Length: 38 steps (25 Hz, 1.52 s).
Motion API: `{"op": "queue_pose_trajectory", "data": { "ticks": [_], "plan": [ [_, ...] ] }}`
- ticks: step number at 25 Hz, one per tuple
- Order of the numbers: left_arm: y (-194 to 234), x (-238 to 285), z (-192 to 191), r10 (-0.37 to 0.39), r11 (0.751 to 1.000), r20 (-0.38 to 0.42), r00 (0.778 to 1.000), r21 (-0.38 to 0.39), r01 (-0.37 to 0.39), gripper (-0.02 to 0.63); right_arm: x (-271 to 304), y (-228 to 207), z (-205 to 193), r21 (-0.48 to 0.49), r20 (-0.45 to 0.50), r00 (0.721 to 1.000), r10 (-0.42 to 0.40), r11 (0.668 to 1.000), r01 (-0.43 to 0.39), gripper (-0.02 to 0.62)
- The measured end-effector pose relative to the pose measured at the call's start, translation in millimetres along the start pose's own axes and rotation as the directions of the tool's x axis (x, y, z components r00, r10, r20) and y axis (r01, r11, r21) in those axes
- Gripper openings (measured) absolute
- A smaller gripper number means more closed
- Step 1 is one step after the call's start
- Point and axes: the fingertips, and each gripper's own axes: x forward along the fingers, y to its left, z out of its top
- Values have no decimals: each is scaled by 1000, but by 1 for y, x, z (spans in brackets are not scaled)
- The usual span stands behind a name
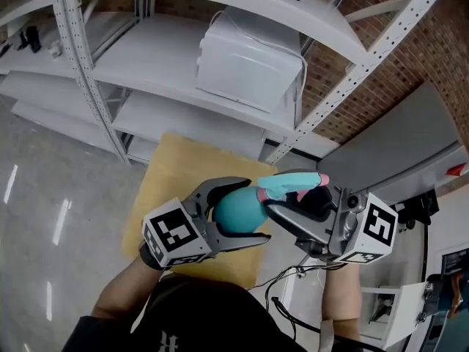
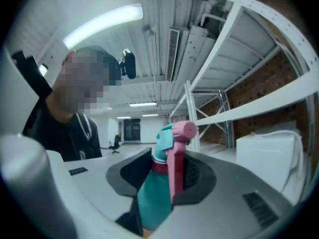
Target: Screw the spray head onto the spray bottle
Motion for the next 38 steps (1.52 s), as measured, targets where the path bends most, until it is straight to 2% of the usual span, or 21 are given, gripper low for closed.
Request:
{"op": "queue_pose_trajectory", "data": {
  "ticks": [2, 3, 5, 7, 10, 13, 15, 17, 19, 20, 22, 24, 26, 28, 30, 31, 32, 34, 36, 37, 38],
  "plan": [
    [21, -4, -6, 174, 982, -53, 983, 82, -169, 449, 3, -12, -8, -50, -79, 984, -163, 986, 159, 130],
    [32, -6, -9, 274, 956, -70, 959, 125, -264, 449, 4, -20, -13, -47, -106, 964, -242, 970, 239, 130],
    [50, -11, -13, 440, 890, -72, 895, 165, -425, 449, 5, -35, -21, 7, -115, 920, -374, 926, 378, 130],
    [59, -12, -19, 526, 847, -59, 848, 131, -516, 449, 7, -48, -27, 92, -97, 879, -466, 876, 474, 130],
    [71, -13, -31, 572, 820, -74, 817, 89, -566, 449, 12, -60, -38, 166, -111, 830, -547, 813, 558, 132],
    [83, -11, -34, 572, 820, -87, 816, 43, -571, 449, 8, -57, -41, 176, -119, 799, -589, 780, 601, 133],
    [90, -12, -35, 572, 819, -90, 815, 12, -573, 449, 6, -48, -42, 168, -121, 802, -586, 784, 598, 133],
    [93, -13, -35, 570, 820, -87, 817, 6, -572, 449, 13, -33, -42, 135, -128, 825, -550, 815, 564, 133],
    [92, -12, -34, 548, 835, -74, 833, -15, -550, 449, 25, -13, -44, 86, -144, 867, -478, 866, 492, 133],
    [90, -10, -33, 524, 849, -64, 849, -33, -527, 449, 27, -2, -43, 66, -147, 887, -437, 891, 450, 133],
    [80, -6, -32, 437, 895, -40, 899, -81, -439, 449, 16, 14, -34, 45, -110, 919, -379, 921, 386, 132],
    [62, -4, -26, 287, 948, -6, 958, -142, -285, 449, -16, 11, -16, 76, -6, 928, -372, 925, 371, 132],
    [38, -6, -16, 89, 978, 41, 995, -193, -79, 449, -46, -14, -5, 164, 99, 926, -365, 923, 347, 133],
    [10, -10, -6, -110, 968, 80, 991, -216, 125, 449, -52, -38, -5, 248, 161, 946, -280, 940, 236, 137],
    [-14, -12, 1, -261, 931, 102, 960, -236, 279, 449, -37, -36, -2, 284, 210, 973, -98, 958, 35, 192],
    [-22, -12, 3, -311, 912, 107, 944, -247, 328, 449, -28, -27, 2, 280, 229, 973, 0, 958, -65, 218],
    [-28, -12, 3, -343, 897, 105, 933, -257, 359, 449, -19, -17, 6, 263, 236, 969, 78, 954, -141, 236],
    [-32, -9, -1, -360, 893, 72, 930, -262, 366, 449, -4, -6, 10, 233, 223, 964, 145, 952, -197, 237],
    [-26, -6, -12, -305, 922, 14, 952, -247, 299, 449, 4, -11, 8, 258, 206, 973, 108, 953, -160, 219],
    [-18, -4, -18, -249, 943, -19, 968, -232, 238, 449, 6, -18, 5, 285, 191, 980, 57, 952, -111, 119],
    [-7, -4, -25, -171, 966, -60, 983, -205, 155, 449, 7, -26, -1, 311, 165, 986, -13, 950, -39, 100]
  ]
}}
